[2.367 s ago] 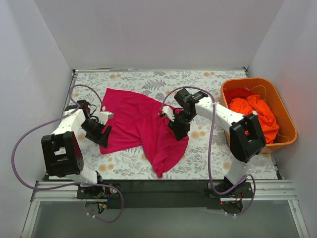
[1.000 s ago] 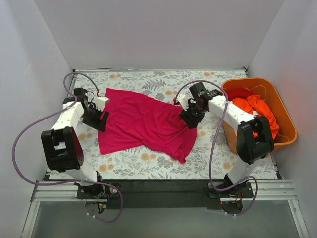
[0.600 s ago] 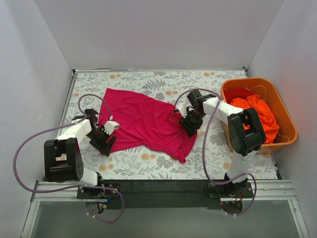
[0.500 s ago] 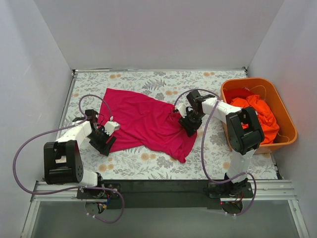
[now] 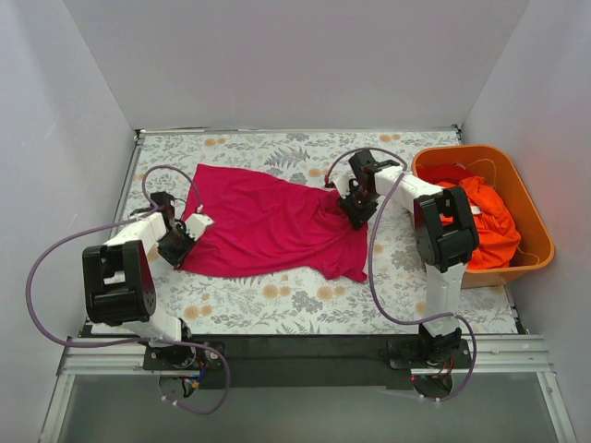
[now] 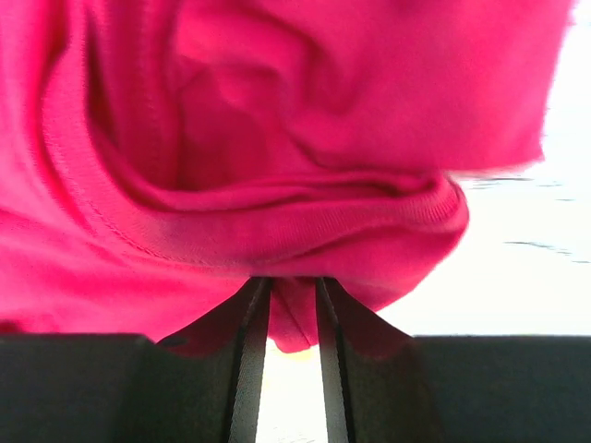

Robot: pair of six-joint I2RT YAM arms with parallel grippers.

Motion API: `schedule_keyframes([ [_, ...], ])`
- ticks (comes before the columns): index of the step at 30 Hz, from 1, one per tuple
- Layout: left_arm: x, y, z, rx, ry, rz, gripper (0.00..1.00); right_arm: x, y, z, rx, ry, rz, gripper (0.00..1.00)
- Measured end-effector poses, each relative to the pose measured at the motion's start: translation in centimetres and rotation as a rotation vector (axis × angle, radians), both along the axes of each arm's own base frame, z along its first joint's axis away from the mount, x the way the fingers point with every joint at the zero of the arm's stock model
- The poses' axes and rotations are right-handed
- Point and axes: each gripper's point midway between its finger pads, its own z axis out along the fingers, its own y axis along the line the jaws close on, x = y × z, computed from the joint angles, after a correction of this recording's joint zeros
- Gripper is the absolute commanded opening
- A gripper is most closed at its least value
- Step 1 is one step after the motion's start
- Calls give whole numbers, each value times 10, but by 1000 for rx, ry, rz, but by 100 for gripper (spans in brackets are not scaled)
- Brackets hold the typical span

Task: Fold and stack the t-shirts
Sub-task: Flatten the tshirt out

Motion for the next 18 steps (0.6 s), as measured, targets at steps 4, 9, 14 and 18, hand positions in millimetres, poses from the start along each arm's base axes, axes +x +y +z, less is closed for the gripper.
schedule_keyframes([
  [4,16,23,2,25,-24,17,0,24,-11,2,-1,-53,-40,41],
  [9,11,26,3,26,-7,-15,0,7,-14,14,42,-41,-18,50],
  [14,2,22,1,15,15,-18,0,-52,-10,55,126,-51,57,46],
  [18,-5,21,0,12,24,-18,0,-101,4,61,165,-19,165,46],
])
